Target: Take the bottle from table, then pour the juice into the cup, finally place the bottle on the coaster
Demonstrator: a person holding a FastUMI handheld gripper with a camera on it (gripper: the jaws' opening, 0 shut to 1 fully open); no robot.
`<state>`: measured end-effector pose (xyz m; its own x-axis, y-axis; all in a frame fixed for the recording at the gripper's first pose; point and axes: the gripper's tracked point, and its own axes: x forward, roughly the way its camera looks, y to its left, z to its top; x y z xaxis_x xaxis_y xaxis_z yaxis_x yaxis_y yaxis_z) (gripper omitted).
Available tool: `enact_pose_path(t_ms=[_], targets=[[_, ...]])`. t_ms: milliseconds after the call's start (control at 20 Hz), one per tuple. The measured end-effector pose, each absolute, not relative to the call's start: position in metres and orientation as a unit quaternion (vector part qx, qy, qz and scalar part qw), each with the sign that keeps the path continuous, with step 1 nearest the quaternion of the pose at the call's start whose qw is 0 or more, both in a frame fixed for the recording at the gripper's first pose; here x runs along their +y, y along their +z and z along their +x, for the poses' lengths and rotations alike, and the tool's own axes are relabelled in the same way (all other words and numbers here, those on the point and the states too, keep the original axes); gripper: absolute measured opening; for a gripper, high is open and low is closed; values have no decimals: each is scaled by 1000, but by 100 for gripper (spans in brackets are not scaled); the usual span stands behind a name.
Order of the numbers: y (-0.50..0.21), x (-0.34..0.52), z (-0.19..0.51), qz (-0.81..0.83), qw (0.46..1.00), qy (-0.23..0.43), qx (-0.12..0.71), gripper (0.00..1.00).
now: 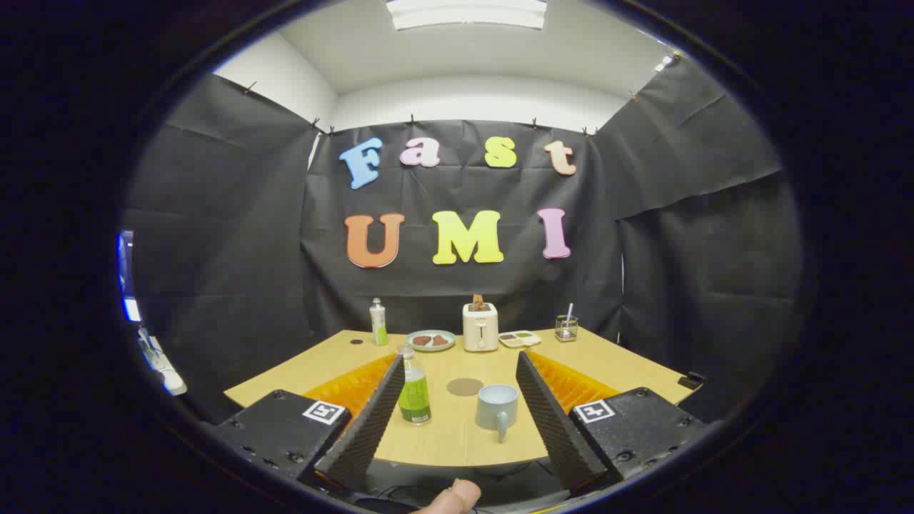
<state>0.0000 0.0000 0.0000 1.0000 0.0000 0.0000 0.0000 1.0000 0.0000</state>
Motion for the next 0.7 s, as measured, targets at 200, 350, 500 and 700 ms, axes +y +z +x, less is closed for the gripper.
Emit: enact_pose_path(t_ms=[200, 350, 500, 700], targets=[[-5, -1, 2, -1, 1000, -1, 2, 100], [-11, 1, 6, -1, 1000, 0, 7, 100], [-10, 5, 8, -8, 1000, 1, 4, 100], [-11, 6, 9, -8, 1000, -3, 0, 100]])
